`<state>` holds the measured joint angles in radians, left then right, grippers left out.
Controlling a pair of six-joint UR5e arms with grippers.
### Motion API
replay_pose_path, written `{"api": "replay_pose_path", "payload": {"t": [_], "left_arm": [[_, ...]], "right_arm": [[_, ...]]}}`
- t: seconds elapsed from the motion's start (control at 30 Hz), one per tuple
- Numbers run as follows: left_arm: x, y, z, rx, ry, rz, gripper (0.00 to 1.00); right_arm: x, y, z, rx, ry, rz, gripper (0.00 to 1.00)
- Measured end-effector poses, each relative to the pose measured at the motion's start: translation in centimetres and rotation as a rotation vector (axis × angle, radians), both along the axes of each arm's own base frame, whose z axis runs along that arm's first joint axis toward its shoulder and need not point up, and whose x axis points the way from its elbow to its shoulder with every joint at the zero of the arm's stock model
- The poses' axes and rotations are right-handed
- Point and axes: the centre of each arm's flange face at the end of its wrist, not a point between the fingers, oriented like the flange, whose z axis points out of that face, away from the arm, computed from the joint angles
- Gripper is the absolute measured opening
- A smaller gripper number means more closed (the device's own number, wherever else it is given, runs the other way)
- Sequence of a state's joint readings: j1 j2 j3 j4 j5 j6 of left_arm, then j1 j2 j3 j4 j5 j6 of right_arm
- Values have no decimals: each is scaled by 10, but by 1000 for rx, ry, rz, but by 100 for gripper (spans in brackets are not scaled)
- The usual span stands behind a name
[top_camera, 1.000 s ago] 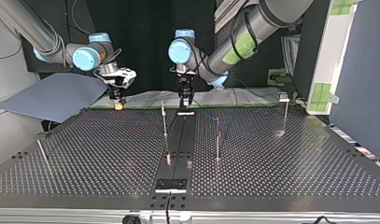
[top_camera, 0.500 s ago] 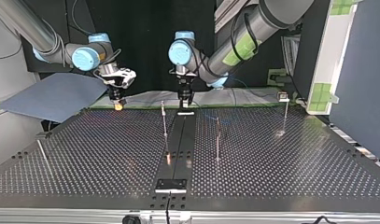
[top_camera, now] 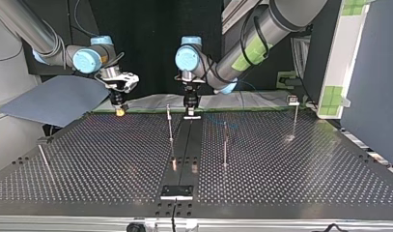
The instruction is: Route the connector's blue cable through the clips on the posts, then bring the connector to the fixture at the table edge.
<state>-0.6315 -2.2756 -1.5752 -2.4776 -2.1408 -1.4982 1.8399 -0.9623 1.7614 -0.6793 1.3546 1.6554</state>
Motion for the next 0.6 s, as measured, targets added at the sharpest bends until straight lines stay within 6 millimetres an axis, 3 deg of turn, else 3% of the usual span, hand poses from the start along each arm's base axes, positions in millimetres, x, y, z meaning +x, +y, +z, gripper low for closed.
{"api": "replay_pose_path", "payload": {"t": [0.6], "left_arm": [[3,3,-3,-12,5,-2,0]], "right_arm": [[-3,-2,0,-3,-4,-6,0]]}}
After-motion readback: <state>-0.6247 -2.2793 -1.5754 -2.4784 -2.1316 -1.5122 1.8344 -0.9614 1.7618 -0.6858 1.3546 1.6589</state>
